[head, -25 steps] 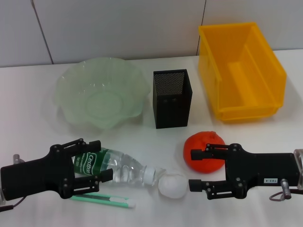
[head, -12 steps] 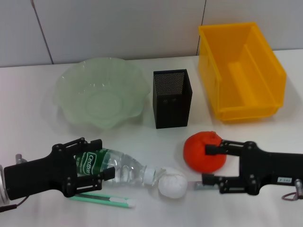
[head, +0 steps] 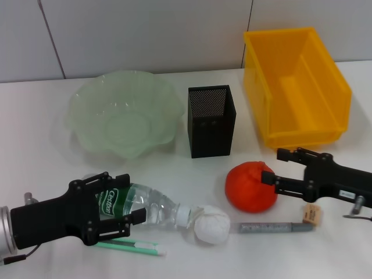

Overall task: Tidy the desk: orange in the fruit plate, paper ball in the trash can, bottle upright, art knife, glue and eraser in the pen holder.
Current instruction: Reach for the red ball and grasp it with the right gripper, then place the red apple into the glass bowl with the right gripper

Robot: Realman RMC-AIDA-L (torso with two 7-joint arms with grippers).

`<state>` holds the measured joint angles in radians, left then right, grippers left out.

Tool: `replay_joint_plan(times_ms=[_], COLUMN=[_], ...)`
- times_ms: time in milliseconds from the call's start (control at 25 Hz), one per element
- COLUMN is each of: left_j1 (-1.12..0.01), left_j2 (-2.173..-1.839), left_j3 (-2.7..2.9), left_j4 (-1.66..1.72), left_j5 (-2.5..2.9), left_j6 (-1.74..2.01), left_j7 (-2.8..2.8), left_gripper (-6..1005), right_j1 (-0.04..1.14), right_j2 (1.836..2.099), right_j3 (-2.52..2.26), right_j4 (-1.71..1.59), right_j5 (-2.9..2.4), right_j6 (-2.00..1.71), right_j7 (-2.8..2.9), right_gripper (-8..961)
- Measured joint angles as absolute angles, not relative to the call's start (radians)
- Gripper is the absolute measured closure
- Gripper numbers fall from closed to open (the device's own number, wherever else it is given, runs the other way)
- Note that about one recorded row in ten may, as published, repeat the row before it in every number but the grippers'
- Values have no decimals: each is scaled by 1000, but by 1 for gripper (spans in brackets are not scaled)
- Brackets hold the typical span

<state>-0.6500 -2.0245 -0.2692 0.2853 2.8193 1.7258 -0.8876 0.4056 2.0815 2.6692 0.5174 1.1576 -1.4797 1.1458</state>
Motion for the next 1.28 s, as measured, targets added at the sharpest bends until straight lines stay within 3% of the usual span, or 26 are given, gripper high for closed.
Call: replay_joint_plan(times_ms=[680, 1120, 1280], left_j1=[-646, -646, -646], left_j2=[-2028, -2031, -2031], left_j3=[-268, -269, -272], left_j4=[285, 285, 285], left_j5=[2819, 2819, 2819], left_j6=[1726, 1726, 1726], left_j7=[-879, -868, -868], left_gripper=[175, 175, 176], right_j1=[461, 447, 432], right_j2=[2080, 2080, 2080], right_j3=[2570, 2562, 2567], right_j4=[428, 435, 463], right_j5=[1146, 1153, 1172], right_j6=[-1313, -1341, -1414], right_j7=[1140, 1141, 1139], right_gripper=[185, 615, 652])
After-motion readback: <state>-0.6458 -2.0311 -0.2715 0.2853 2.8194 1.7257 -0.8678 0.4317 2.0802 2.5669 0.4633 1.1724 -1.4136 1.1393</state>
